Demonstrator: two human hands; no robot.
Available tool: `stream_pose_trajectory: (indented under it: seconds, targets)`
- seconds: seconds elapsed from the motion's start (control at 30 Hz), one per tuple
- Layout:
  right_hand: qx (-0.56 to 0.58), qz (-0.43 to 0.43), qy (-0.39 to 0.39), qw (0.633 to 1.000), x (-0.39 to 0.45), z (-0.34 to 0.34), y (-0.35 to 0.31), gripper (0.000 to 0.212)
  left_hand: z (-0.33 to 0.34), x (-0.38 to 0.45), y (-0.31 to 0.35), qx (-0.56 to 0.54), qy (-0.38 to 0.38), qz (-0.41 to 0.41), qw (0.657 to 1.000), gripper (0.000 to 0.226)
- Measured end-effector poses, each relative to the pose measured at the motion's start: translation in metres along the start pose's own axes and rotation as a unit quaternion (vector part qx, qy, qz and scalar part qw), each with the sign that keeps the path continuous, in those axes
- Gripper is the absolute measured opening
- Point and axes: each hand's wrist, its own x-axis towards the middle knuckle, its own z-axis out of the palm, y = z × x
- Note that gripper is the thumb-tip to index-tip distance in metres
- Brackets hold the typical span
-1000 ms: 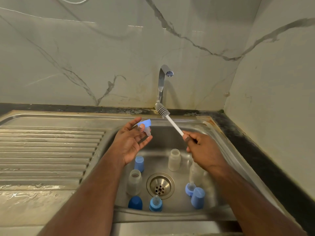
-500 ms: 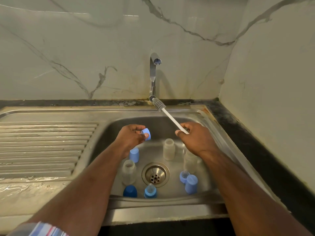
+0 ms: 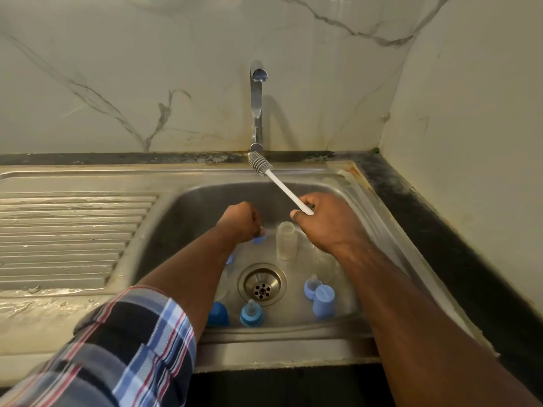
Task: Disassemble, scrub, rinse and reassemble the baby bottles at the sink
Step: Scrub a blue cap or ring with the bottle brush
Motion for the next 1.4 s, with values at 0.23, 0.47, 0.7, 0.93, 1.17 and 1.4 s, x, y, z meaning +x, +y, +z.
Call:
stream_pose_trajectory:
  seconds: [0.23, 0.47, 0.7, 0.93, 1.17, 1.4]
  targets:
    - [-0.002, -0.004, -0.003, 1.0, 0.0, 0.001, 0.0, 0.019, 0.024, 0.007, 0.0, 0.09, -0.084, 0.027, 0.992, 0.03]
    - [-0.003, -0.006, -0.005, 1.0, 0.0, 0.003, 0.002, 0.02, 0.034, 0.008, -0.004, 0.111, -0.148, 0.028, 0.982, 0.041]
    - [-0.017, -0.003, -0.017, 1.0, -0.002, 0.001, -0.002, 0.015, 0.03, 0.01, -0.012, 0.069, -0.146, 0.023, 0.987, 0.061]
    - [-0.085, 0.012, -0.074, 0.994, -0.004, 0.005, -0.003, 0.01, -0.003, 0.011, -0.037, 0.011, 0.019, -0.023, 0.999, 0.037]
    - [-0.128, 0.024, -0.098, 0.987, -0.004, 0.009, -0.001, 0.018, -0.006, -0.003, -0.066, 0.003, -0.045, -0.116, 0.992, 0.066]
    - [-0.123, 0.028, -0.108, 0.986, -0.004, 0.009, -0.003, 0.022, 0.0, -0.003, -0.074, 0.02, -0.071, -0.112, 0.991, 0.07]
